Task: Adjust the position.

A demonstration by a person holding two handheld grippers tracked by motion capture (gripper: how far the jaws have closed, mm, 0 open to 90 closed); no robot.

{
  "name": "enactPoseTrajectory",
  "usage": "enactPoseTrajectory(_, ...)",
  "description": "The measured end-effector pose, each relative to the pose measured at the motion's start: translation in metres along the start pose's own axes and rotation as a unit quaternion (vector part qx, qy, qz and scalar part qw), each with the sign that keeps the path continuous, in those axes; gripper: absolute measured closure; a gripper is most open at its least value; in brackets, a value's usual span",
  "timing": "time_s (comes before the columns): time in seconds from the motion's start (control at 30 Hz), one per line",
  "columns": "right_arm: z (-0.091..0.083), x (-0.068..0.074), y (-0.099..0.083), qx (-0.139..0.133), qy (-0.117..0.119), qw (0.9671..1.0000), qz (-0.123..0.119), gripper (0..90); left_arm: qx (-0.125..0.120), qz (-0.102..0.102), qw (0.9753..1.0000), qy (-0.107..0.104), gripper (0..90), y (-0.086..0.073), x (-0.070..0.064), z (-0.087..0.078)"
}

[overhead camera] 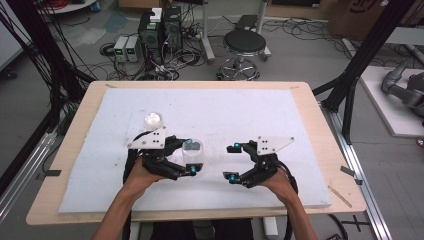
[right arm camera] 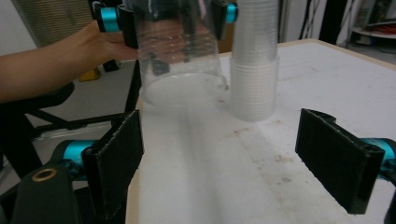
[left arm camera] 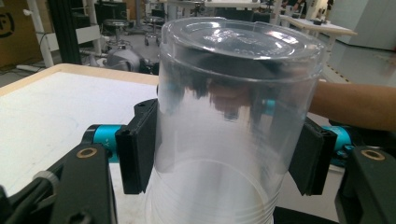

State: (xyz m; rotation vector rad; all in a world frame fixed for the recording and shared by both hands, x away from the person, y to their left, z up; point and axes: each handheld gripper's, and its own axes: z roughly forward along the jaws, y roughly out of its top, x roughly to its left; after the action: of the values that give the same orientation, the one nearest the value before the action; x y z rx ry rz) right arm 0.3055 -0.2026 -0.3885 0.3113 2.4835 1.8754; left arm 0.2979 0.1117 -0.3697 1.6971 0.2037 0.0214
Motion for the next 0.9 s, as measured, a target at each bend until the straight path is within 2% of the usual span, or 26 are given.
enactPoseTrajectory(0.2,0.015,0.006,0.007,0.000,0.035,0.9993,-0.011,14.9,0.000,0.002,1.0000,-0.008,34.4,0.001,-0.004,0.008)
enactPoseTrajectory(0.27,0.017,0.006,0.008,-0.001,0.038,0.9992,-0.013,14.9,0.001,0.003,1.0000,-0.009,34.4,0.001,-0.005,0.009)
enactPoseTrajectory(0.3,0.019,0.008,0.009,0.000,0.047,0.9988,-0.012,14.9,0.000,0.003,1.0000,-0.009,34.4,0.001,-0.006,0.009)
enactPoseTrajectory(0.37,0.025,0.009,0.012,-0.003,0.053,0.9984,-0.020,14.9,-0.001,0.003,0.9999,-0.012,34.4,0.002,-0.006,0.010)
enactPoseTrajectory(0.63,0.040,0.011,0.015,-0.006,0.080,0.9966,-0.020,14.9,-0.008,0.004,0.9998,-0.018,34.4,0.003,-0.006,0.013)
enactPoseTrajectory(0.87,0.045,0.010,0.015,-0.015,0.084,0.9962,-0.015,14.9,-0.005,0.005,0.9997,-0.024,34.6,0.003,-0.007,0.015)
enactPoseTrajectory(0.9,0.045,0.009,0.015,-0.017,0.079,0.9966,-0.016,14.9,-0.006,0.004,0.9997,-0.025,34.7,0.003,-0.007,0.015)
